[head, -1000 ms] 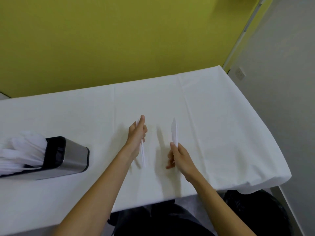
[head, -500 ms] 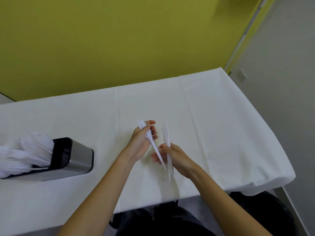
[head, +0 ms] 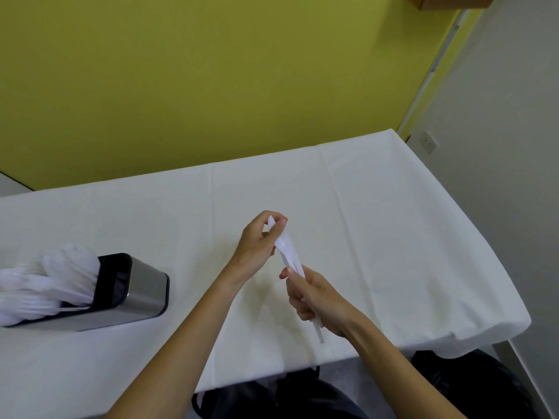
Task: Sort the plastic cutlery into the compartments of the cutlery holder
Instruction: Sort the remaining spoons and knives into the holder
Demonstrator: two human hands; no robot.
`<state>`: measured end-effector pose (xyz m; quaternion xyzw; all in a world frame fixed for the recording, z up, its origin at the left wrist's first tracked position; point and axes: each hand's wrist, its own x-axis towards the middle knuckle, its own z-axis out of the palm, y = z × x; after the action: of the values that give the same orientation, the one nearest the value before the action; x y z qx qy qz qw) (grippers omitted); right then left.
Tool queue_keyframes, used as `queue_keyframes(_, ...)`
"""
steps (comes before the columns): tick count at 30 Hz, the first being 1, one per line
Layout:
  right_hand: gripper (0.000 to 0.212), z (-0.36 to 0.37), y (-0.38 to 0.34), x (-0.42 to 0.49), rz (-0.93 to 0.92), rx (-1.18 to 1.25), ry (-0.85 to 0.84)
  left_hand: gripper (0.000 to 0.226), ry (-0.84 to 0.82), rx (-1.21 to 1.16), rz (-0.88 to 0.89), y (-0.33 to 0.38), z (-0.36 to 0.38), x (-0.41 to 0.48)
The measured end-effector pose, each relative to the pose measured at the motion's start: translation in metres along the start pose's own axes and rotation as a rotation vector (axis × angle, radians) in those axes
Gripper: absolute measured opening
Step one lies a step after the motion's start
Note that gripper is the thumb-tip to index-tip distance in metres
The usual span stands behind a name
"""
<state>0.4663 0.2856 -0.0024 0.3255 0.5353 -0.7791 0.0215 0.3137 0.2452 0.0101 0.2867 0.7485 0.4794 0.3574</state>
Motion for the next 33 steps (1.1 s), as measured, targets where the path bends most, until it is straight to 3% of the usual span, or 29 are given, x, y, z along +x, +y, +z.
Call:
queue_keyframes(5,0.008,-0.006,-0.009,-0.004,-0.090,-0.105,0.016,0.014,-0.145,-0.020,0.017,0.009,0.004,-0.003)
queue_keyframes(8,0.014,-0.009,-0.011,-0.003,-0.156,-0.143,0.043,0.018,-0.132,-0.097,-0.001,0.012,0.003,-0.002)
queue_keyframes(14,0.015,-0.011,-0.010,0.002,-0.175,-0.283,0.134,0.022,-0.071,-0.005,0.014,0.012,0.003,0.007)
queue_keyframes(17,0.022,-0.013,-0.017,0.005,-0.110,-0.281,0.075,0.018,-0.063,0.037,0.044,0.014,0.002,0.009)
queue_keyframes(21,0.037,-0.018,-0.028,0.012,0.072,-0.586,-0.098,0.015,-0.138,0.143,0.082,0.015,-0.001,0.007)
queue_keyframes(25,0.033,-0.022,-0.044,0.017,0.115,-0.818,-0.121,0.016,-0.149,0.127,0.079,0.017,-0.004,0.007)
queue_keyframes(33,0.017,-0.014,-0.042,0.025,0.061,-0.496,-0.183,0.013,-0.123,0.129,0.084,0.020,-0.015,0.009)
